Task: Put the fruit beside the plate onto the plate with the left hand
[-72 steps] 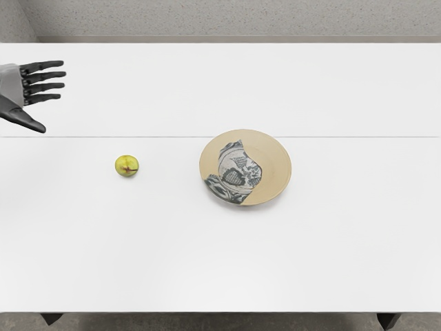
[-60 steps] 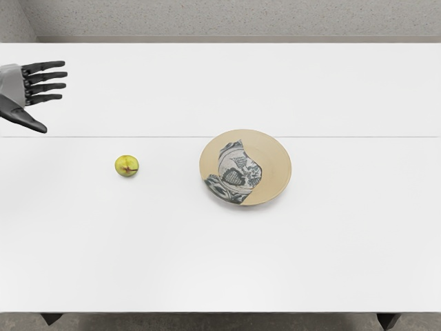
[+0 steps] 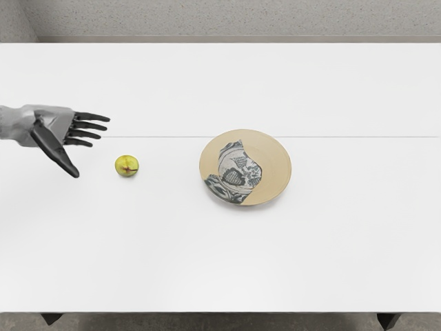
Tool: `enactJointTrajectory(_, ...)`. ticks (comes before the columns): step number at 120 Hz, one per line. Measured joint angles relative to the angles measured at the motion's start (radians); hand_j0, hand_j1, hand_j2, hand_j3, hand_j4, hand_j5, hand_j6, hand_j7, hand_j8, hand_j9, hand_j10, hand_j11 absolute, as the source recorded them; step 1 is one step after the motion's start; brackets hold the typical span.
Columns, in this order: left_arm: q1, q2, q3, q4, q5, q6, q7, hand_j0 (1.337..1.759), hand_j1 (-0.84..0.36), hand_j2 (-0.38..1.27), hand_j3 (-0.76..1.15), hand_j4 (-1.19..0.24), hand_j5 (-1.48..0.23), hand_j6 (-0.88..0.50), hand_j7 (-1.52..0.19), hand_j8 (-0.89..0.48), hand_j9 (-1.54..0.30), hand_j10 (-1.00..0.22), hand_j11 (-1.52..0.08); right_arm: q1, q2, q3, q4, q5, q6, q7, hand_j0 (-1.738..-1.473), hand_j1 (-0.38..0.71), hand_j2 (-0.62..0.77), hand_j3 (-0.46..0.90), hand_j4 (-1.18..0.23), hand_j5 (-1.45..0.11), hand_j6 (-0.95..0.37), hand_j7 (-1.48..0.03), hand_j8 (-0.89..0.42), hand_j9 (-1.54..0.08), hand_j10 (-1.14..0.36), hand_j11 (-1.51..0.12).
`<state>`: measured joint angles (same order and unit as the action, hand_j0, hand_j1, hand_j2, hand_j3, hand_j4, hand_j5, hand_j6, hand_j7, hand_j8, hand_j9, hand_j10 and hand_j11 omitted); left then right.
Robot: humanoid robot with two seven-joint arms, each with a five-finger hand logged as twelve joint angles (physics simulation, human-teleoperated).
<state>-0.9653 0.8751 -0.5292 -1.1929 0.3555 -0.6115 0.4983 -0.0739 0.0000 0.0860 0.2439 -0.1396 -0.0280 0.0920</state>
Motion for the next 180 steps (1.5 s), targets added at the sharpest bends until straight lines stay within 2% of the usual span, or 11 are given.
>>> enactJointTrajectory(13,-0.005,0.010,-0.020,-0.140,0.104,0.000,0.012,1.658,0.30,0.01,0.00,-0.04,-0.05,-0.04,-0.05,-0.04,-0.05,-0.04,-0.05,0.000,0.000,0.000,0.000,0.000,0.000,0.000,-1.658,-0.33,0.00,0.00,-0.02,-0.02,-0.01,-0.02,-0.01,-0.02,-0.01,-0.02)
enactJointTrajectory(21,-0.021,0.009,-0.027,-0.195,0.161,0.000,0.015,1.658,0.30,0.01,0.00,-0.04,-0.05,-0.04,-0.05,-0.04,-0.05,-0.04,-0.05,0.000,0.000,0.000,0.000,0.000,0.000,0.000,-1.658,-0.33,0.00,0.00,-0.02,-0.02,-0.01,-0.02,-0.01,-0.02,-0.01,-0.02)
enactJointTrajectory(41,-0.042,0.002,-0.062,-0.278,0.274,0.000,0.018,1.658,0.30,0.01,0.00,-0.05,-0.06,-0.05,-0.06,-0.05,-0.06,-0.05,-0.06,0.000,0.000,0.000,0.000,0.000,-0.001,0.000,-1.658,-0.33,0.00,0.00,-0.02,-0.02,-0.01,-0.02,-0.01,-0.02,-0.01,-0.02)
enactJointTrajectory(58,-0.018,-0.020,-0.077,-0.328,0.386,0.003,0.012,1.658,0.30,0.01,0.00,-0.05,-0.06,-0.05,-0.06,-0.05,-0.06,-0.05,-0.06,0.000,0.000,0.000,0.000,0.000,-0.001,0.000,-1.658,-0.33,0.00,0.00,-0.02,-0.02,-0.01,-0.02,-0.01,-0.02,-0.01,-0.02)
enactJointTrajectory(68,-0.014,-0.033,-0.078,-0.348,0.449,0.052,0.008,1.658,0.30,0.01,0.00,-0.05,-0.06,-0.05,-0.06,-0.05,-0.06,-0.05,-0.06,0.000,0.000,0.000,0.000,0.000,-0.001,0.000,-1.658,-0.33,0.00,0.00,-0.02,-0.02,-0.01,-0.02,-0.01,-0.02,-0.01,-0.02)
enactJointTrajectory(83,0.069,-0.100,-0.074,-0.368,0.618,0.237,-0.002,1.658,0.30,0.01,0.00,-0.05,-0.06,-0.05,-0.06,-0.05,-0.06,-0.05,-0.06,0.000,0.000,0.000,0.000,0.000,-0.001,0.000,-1.658,-0.33,0.00,0.00,-0.02,-0.02,-0.01,-0.02,-0.01,-0.02,-0.01,-0.02)
enactJointTrajectory(101,0.095,-0.129,-0.067,-0.378,0.740,0.389,-0.027,1.658,0.30,0.01,0.00,-0.05,-0.06,-0.05,-0.06,-0.05,-0.06,-0.05,-0.06,0.000,0.000,0.000,0.000,0.000,-0.001,0.000,-1.658,-0.33,0.00,0.00,-0.02,-0.02,-0.01,-0.02,-0.01,-0.02,-0.01,-0.02)
enactJointTrajectory(112,0.111,-0.157,-0.027,-0.379,0.805,0.476,-0.042,1.658,0.30,0.01,0.00,-0.05,-0.06,-0.05,-0.06,-0.05,-0.06,-0.05,-0.06,-0.001,0.000,0.000,0.000,0.000,-0.001,0.000,-1.658,-0.33,0.00,0.00,-0.02,-0.02,-0.01,-0.02,-0.01,-0.02,-0.01,-0.02)
enactJointTrajectory(130,0.112,-0.168,0.049,-0.376,0.844,0.542,-0.052,1.658,0.30,0.01,0.00,-0.05,-0.06,-0.05,-0.06,-0.05,-0.06,-0.05,-0.06,-0.001,0.000,0.000,0.000,0.000,-0.001,0.000,-1.658,-0.33,0.00,0.00,-0.02,-0.02,-0.01,-0.02,-0.01,-0.02,-0.01,-0.02)
enactJointTrajectory(147,0.111,-0.197,0.142,-0.360,0.886,0.667,-0.065,1.658,0.30,0.01,0.00,-0.05,-0.06,-0.05,-0.05,-0.05,-0.05,-0.05,-0.05,-0.001,0.000,0.001,0.000,0.000,0.000,0.000,-1.658,-0.33,0.00,0.00,-0.02,-0.02,-0.01,-0.02,-0.01,-0.02,-0.01,-0.02)
enactJointTrajectory(180,0.114,-0.196,0.221,-0.326,0.904,0.759,-0.096,1.658,0.23,0.02,0.00,-0.10,-0.13,-0.10,-0.13,-0.10,-0.13,-0.10,-0.13,-0.001,0.000,0.000,0.000,0.000,-0.001,0.000,-1.658,-0.33,0.00,0.00,-0.02,-0.02,-0.01,-0.02,-0.01,-0.02,-0.01,-0.02)
